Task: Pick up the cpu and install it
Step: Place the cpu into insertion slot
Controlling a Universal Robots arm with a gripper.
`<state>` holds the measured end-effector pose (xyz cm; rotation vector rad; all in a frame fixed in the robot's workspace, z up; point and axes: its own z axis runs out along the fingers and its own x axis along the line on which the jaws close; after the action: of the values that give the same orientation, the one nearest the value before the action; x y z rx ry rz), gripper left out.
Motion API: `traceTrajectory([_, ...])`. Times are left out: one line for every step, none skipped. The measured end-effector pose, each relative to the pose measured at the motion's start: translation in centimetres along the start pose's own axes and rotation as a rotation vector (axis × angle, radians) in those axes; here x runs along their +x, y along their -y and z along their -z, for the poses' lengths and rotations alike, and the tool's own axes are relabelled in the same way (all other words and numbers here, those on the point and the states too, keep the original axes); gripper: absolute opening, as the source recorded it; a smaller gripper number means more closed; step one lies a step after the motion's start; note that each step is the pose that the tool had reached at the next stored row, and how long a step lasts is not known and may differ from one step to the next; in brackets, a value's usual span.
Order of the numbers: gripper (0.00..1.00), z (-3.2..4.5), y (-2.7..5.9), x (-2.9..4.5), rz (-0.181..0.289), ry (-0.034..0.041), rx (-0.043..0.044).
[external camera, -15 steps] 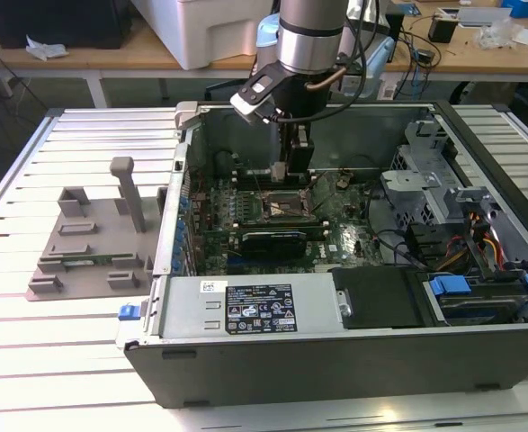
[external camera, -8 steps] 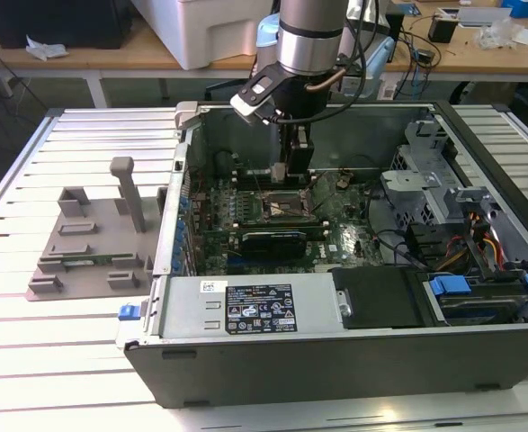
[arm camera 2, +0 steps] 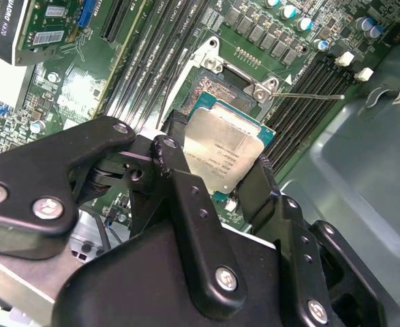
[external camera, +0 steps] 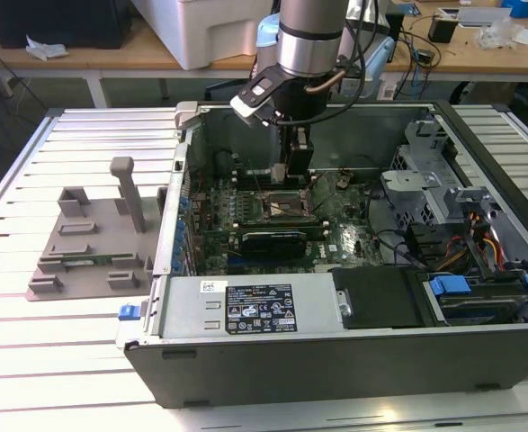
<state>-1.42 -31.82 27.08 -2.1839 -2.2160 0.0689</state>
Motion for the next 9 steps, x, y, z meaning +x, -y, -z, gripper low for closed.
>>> traceTrajectory([0.55, -0.02, 0.0, 0.0, -0.001, 0.0, 0.0])
traceTrajectory([0.55, -0.05, 0.0, 0.0, -0.002, -0.0001, 0.0001])
traceTrajectory([0.55, -0.07, 0.0, 0.0, -0.002, -0.0001, 0.0])
traceTrajectory([0.55, -0.09, 0.0, 0.0, -0.003, -0.0001, 0.0001])
traceTrajectory([0.55, -0.12, -0.01, 0.0, -0.003, -0.0001, 0.0001])
traceTrajectory([0.55, -0.15, -0.01, 0.0, -0.004, -0.0002, 0.0001])
traceTrajectory([0.55, -0.17, -0.01, 0.0, -0.005, -0.0003, 0.0])
traceTrajectory([0.55, -0.19, -0.01, 0.0, -0.006, -0.0003, 0.0001])
traceTrajectory([0.55, -0.21, -0.01, 0.0, -0.006, -0.0003, 0.0001])
